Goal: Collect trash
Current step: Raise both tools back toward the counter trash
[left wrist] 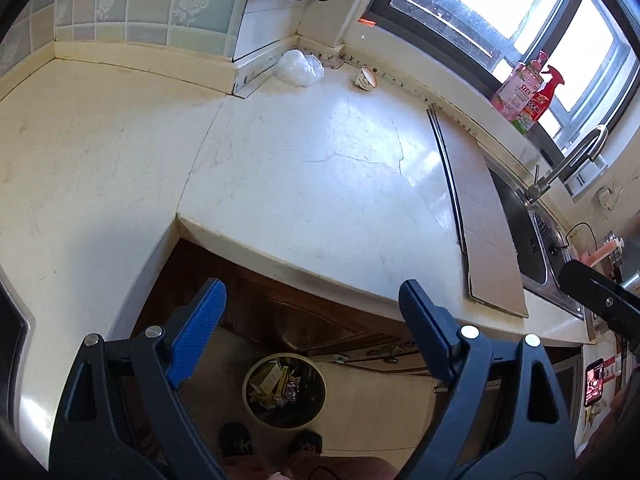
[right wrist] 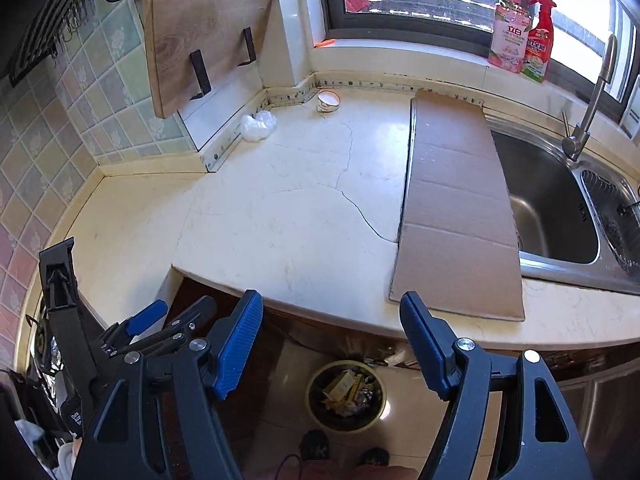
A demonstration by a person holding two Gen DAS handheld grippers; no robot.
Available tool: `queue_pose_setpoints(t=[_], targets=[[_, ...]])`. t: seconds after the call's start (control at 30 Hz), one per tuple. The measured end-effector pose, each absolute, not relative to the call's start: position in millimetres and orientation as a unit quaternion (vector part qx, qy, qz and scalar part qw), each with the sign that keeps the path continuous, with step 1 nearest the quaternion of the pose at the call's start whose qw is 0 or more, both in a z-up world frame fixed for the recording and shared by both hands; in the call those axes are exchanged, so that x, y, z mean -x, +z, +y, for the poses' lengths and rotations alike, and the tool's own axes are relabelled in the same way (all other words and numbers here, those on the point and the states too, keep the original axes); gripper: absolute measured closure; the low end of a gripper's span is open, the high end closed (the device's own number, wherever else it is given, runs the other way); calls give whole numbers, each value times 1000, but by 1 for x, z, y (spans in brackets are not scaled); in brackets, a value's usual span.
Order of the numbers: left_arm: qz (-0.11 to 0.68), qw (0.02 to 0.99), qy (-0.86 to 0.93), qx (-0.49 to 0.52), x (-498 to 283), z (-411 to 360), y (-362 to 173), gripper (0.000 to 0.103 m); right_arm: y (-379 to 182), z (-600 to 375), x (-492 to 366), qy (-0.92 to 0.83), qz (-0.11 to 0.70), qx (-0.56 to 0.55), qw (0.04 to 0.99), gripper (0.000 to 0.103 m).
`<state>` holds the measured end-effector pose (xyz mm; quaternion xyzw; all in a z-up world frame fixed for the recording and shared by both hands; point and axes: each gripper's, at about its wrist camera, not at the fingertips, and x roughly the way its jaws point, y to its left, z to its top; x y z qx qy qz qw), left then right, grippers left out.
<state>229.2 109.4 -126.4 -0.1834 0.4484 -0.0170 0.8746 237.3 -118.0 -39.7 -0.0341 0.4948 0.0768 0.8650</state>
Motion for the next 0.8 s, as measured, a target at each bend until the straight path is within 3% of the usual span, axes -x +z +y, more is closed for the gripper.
queue_pose_setpoints(t=[0.43,0.8], targets=[[426,895,34,128,-327,82,-90,17,-30,-141,-377,136,446,-17,885,31],[442,879,114,142,-457,58,-100,17,-54,-166,-536,207,478,-23,853,31]])
